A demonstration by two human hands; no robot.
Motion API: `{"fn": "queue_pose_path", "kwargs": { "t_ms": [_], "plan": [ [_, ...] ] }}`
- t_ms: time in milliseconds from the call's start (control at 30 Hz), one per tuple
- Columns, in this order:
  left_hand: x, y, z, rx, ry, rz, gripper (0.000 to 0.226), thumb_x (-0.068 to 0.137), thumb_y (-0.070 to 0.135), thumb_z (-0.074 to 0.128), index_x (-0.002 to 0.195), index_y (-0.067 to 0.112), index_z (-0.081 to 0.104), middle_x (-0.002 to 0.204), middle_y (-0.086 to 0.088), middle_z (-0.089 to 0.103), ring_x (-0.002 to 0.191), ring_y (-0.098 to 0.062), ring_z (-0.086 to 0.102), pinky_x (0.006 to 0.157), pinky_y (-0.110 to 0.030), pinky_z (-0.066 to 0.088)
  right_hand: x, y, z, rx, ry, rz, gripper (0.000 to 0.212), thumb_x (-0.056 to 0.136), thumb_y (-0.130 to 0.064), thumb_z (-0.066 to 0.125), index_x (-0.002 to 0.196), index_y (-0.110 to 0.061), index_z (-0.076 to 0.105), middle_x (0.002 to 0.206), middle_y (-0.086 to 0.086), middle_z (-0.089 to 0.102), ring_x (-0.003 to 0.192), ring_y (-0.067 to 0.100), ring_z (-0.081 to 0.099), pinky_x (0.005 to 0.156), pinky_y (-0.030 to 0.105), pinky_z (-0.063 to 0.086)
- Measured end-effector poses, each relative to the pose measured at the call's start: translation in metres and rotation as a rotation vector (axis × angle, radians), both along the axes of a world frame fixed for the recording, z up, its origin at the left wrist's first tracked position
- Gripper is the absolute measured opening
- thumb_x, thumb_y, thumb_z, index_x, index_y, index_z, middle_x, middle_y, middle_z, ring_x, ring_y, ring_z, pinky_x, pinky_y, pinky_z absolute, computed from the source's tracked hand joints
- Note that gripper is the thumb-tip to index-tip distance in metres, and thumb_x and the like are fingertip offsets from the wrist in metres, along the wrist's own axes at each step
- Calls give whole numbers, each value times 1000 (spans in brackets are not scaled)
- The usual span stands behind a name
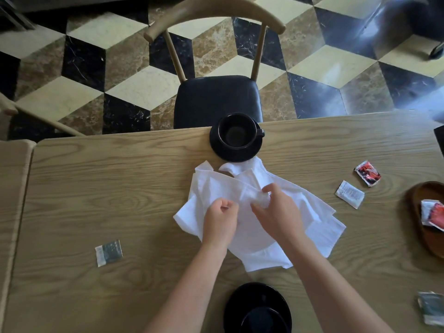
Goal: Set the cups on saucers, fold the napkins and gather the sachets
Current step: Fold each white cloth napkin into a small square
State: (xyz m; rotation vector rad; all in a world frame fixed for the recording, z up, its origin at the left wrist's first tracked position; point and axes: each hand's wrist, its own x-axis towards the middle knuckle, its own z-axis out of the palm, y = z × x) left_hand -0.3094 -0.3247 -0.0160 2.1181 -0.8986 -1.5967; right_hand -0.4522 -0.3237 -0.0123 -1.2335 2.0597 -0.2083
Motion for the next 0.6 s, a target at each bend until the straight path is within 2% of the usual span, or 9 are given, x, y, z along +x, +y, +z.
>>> {"fn": "queue_pose_path", "kwargs": {
  "t_ms": [100, 200, 267, 367, 433, 500, 567, 600],
  "plan": [
    [-13, 6, 13, 107, 148, 25, 47, 79, 54, 56, 87, 9, 68, 80, -11, 76, 69, -23, 73, 71, -43, 63, 6, 14, 11, -73, -36, 14, 34, 89, -21, 55, 124, -23, 54, 90, -9, 64, 81, 17, 62, 60, 31, 40],
    [-16, 6, 27, 253, 349, 110, 55, 72, 70, 65, 80, 17, 78, 75, -7, 77, 63, -24, 75, 61, -37, 62, 11, 34, 33, -319, 1, 283, 33, 83, -8, 62, 115, -16, 61, 96, -2, 70, 88, 25, 62, 69, 37, 47],
    [-14, 5, 33, 239, 362, 163, 46, 69, 64, 74, 81, 20, 78, 73, -5, 76, 59, -20, 73, 56, -32, 58, 15, 53, 47, -427, 57, 464, 35, 72, -2, 67, 104, -16, 63, 90, -4, 67, 81, 26, 59, 69, 39, 48],
    [-12, 3, 49, 161, 321, 336, 22, 84, 32, 71, 96, 13, 69, 63, -2, 74, 48, -14, 70, 43, -24, 50, 15, 81, 65, -546, 143, 574, 38, 58, 3, 68, 90, -18, 63, 82, -5, 57, 72, 23, 52, 63, 34, 45],
    [-11, 4, 62, 102, 328, 436, 11, 90, 27, 63, 91, 16, 66, 55, 2, 71, 51, -15, 71, 42, -24, 51, 13, 95, 75, -581, 153, 501, 36, 57, 5, 69, 87, -16, 64, 82, -2, 55, 72, 25, 54, 62, 35, 45],
    [-12, 9, 76, 38, 369, 528, 14, 93, 32, 60, 94, 18, 65, 63, 0, 75, 68, -21, 74, 54, -31, 56, 7, 105, 89, -583, 134, 368, 29, 65, 3, 72, 87, -14, 65, 82, -1, 54, 71, 24, 55, 62, 35, 46],
    [-13, 16, 91, -62, 419, 566, 19, 95, 36, 60, 95, 18, 65, 65, -2, 76, 67, -22, 76, 56, -34, 58, 2, 114, 109, -502, -16, 130, 15, 78, -17, 73, 85, -21, 61, 75, -10, 52, 63, 10, 49, 58, 27, 41],
    [-14, 20, 100, -114, 447, 574, 21, 95, 36, 61, 96, 16, 65, 66, -4, 76, 64, -22, 75, 56, -34, 59, 3, 118, 121, -406, -205, -22, 16, 80, -31, 71, 78, -25, 57, 66, -14, 50, 57, 6, 46, 56, 25, 38]
  ]
}}
